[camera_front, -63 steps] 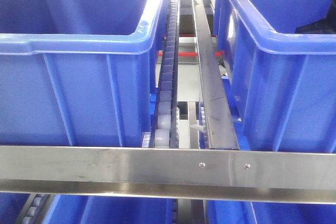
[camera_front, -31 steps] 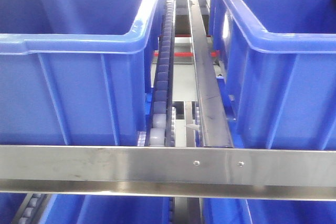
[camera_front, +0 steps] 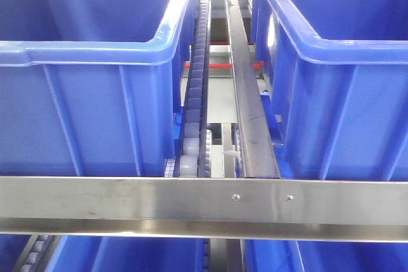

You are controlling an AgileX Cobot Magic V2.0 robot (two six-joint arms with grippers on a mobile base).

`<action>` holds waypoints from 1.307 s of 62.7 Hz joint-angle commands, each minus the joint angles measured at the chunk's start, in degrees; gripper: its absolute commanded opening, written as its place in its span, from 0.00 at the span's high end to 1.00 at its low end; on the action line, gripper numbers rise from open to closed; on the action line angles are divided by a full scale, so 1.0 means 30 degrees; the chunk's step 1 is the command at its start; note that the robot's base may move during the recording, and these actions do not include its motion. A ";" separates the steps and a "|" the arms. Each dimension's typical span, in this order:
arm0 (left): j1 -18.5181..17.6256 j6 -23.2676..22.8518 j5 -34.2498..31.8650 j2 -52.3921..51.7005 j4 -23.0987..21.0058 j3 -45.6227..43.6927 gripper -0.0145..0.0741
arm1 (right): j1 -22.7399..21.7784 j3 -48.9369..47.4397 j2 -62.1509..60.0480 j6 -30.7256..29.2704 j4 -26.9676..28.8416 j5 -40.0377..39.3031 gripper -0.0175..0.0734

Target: Pick and sort blue part to right shelf

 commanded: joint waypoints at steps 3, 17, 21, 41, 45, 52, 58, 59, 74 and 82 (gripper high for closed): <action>-0.0161 0.0000 -0.1839 0.0225 -0.0044 -0.0506 0.70 | -0.0105 0.1673 -0.2935 -0.0175 -0.0245 -0.2110 0.67; -0.0161 0.0000 -0.1839 0.0225 -0.0044 -0.0506 0.70 | -0.0105 0.4277 -0.7642 -0.0175 -0.0164 -0.2971 0.67; -0.0161 0.0000 -0.1839 0.0225 -0.0044 -0.0506 0.70 | -0.0105 0.4569 -0.9124 -0.0175 -0.0139 -0.3327 0.67; -0.0161 0.0000 -0.1839 0.0225 -0.0044 -0.0506 0.70 | -0.0105 0.4673 -1.2435 -0.0175 -0.0118 -0.5078 0.67; -0.0161 0.0000 -0.1839 0.0225 -0.0044 -0.0506 0.70 | -0.0105 0.4673 -1.2435 -0.0175 -0.0101 -0.5059 0.67; -0.0161 0.0000 -0.1839 0.0225 -0.0044 -0.0506 0.70 | -0.0105 0.4673 -1.2435 -0.0175 -0.0101 -0.5059 0.67; -0.0161 0.0000 -0.1839 0.0225 -0.0044 -0.0506 0.70 | -0.0105 0.4673 -1.2435 -0.0175 -0.0101 -0.5059 0.67; -0.0161 0.0000 -0.1839 0.0225 -0.0044 -0.0506 0.70 | -0.0105 0.4673 -1.2435 -0.0175 -0.0101 -0.5059 0.67; -0.0161 0.0000 -0.1938 0.0225 -0.0044 -0.0200 0.70 | -0.0105 0.4673 -1.2435 -0.0175 -0.0101 -0.5059 0.67; 0.0032 0.0000 -0.3400 -0.0168 -0.0009 0.1658 0.70 | -0.0105 0.4673 -1.2435 -0.0175 -0.0101 -0.5059 0.67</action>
